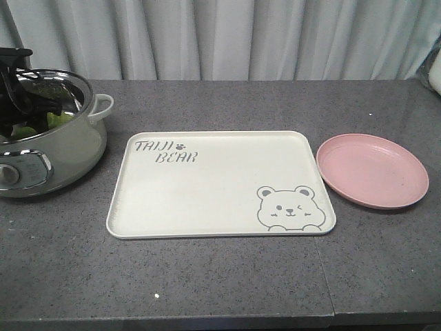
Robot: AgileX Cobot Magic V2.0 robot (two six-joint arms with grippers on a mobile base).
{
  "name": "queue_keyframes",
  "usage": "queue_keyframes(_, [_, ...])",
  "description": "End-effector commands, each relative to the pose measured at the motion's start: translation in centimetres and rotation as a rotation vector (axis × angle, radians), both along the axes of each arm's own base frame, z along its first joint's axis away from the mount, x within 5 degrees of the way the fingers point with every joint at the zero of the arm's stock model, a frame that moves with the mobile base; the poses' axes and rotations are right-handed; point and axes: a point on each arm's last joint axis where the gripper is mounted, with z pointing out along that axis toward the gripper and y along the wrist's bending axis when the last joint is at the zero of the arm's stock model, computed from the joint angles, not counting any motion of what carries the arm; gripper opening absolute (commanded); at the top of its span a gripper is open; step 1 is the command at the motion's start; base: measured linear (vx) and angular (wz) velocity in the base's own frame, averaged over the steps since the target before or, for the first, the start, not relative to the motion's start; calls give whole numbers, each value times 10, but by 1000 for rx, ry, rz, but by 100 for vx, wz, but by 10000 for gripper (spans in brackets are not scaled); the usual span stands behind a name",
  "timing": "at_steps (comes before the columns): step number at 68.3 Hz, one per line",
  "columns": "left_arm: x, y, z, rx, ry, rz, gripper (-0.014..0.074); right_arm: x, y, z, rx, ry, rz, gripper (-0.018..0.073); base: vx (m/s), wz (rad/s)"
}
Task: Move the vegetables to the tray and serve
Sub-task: 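Reach the left gripper into the pot and grasp a lettuce leaf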
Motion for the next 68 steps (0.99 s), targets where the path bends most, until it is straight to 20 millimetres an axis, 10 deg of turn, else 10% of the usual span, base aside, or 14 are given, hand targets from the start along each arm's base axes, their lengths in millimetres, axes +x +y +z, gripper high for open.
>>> queue_keyframes(1, [-6, -3, 27, -16, -73, -4, 461, 3, 0, 14, -4, -74, -1, 505, 0, 0])
queue_keyframes(27, [2, -5, 5, -39, -25, -6, 452, 2, 0, 13, 7, -65, 1, 505, 0, 0])
queue_keyframes(51, [1, -5, 7, -40, -31, -7, 0, 2, 1, 13, 17, -63, 4, 505, 0, 0])
queue_keyframes(68, [-11, -6, 44, -26, -124, -26, -7, 11, 3, 11, 22, -44, 29, 505, 0, 0])
